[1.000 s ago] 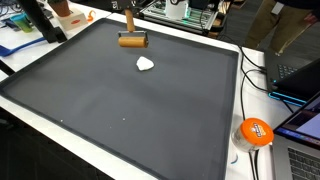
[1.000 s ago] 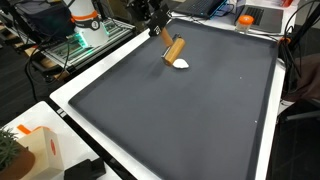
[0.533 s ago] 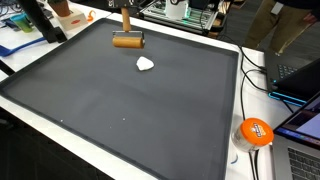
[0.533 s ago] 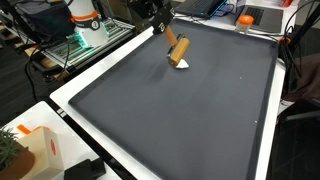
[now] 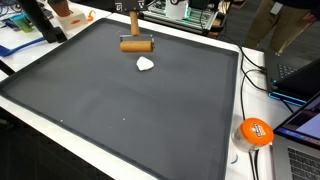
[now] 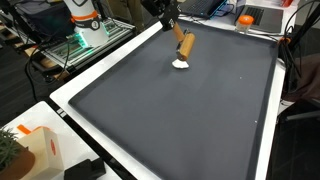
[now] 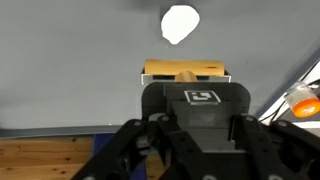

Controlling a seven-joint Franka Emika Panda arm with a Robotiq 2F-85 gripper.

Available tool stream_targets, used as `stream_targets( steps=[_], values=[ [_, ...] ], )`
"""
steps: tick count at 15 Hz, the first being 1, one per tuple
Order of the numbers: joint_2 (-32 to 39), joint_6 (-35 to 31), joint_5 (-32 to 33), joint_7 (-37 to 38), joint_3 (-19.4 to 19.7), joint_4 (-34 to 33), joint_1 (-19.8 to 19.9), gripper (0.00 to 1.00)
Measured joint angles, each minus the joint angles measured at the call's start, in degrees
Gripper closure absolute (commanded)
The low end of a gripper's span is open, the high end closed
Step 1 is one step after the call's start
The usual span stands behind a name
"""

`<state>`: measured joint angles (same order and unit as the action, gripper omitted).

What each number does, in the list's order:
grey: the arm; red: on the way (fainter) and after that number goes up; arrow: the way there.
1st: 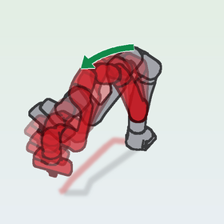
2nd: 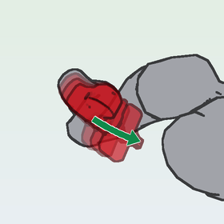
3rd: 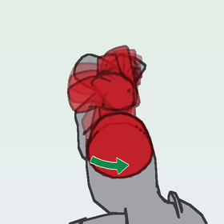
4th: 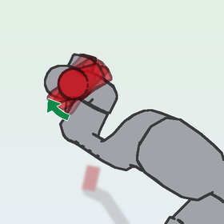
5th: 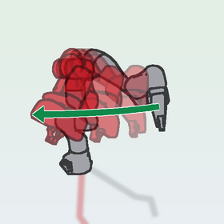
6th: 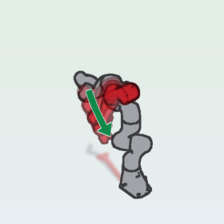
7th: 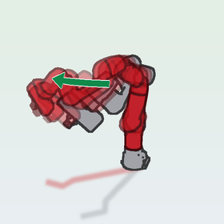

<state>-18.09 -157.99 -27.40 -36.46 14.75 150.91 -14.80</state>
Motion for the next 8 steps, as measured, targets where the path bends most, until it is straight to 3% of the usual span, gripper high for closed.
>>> stream_targets(
  steps=[4, 8],
  values=[
    [0.38, -1.63, -3.31, -4.70, 1.23, 0.96, -2.07, 0.78],
    [0.12, -6.00, -11.37, -11.66, 4.67, 2.20, -4.78, 0.78]
  ],
)
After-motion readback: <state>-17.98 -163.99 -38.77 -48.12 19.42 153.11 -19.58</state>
